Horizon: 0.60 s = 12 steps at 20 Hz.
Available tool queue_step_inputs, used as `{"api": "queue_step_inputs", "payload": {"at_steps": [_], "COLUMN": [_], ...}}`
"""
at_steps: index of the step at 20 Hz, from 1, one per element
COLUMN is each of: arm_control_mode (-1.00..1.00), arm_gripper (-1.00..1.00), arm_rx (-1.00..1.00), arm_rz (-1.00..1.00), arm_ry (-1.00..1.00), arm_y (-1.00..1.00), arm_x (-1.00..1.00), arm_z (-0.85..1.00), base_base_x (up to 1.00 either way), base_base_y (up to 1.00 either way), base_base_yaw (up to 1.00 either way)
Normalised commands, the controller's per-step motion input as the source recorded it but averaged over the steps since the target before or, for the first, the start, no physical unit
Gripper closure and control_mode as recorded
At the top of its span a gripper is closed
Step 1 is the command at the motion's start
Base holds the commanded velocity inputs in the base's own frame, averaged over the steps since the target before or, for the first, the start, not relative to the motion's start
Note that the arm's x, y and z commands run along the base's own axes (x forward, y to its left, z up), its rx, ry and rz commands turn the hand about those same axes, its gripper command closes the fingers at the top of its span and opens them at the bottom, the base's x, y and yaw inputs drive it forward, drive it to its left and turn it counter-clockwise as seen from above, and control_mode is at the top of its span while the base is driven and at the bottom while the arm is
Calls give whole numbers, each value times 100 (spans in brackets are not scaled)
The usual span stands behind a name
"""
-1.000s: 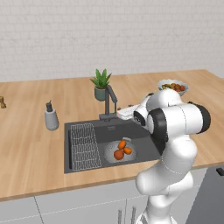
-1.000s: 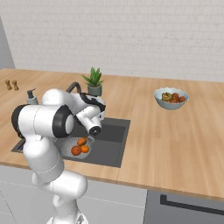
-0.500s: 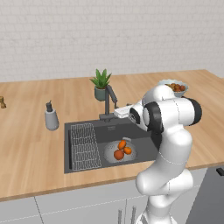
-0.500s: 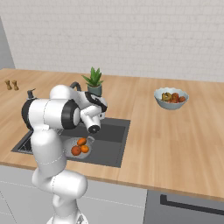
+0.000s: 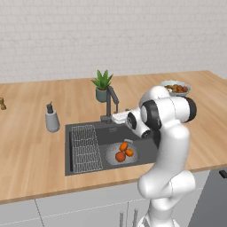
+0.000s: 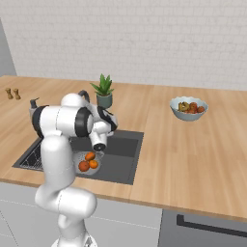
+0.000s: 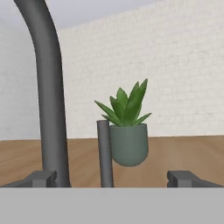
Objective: Put the colander in the sink, put the orange, tangerine, orange in the colander, and turn on the sink faucet and pour water over the colander.
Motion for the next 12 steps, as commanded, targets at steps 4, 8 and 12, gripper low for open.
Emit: {"api": "queue_step_inputs", "payload": {"at_steps": [4, 8, 12], "arm_control_mode": [-100, -100, -100], "arm_gripper": [-100, -100, -100], "arm_rx": [0, 0, 0], "arm_rz": [-5, -6, -6], "arm_ry": [0, -1, 0], "arm_y": [3, 1, 0], "arm_x": [36, 40, 44], "arm_z": [-12, -1, -1], "base_base_x": [0, 0, 0], "base_base_y": [0, 0, 0], "base_base_yaw": [0, 0, 0]}}
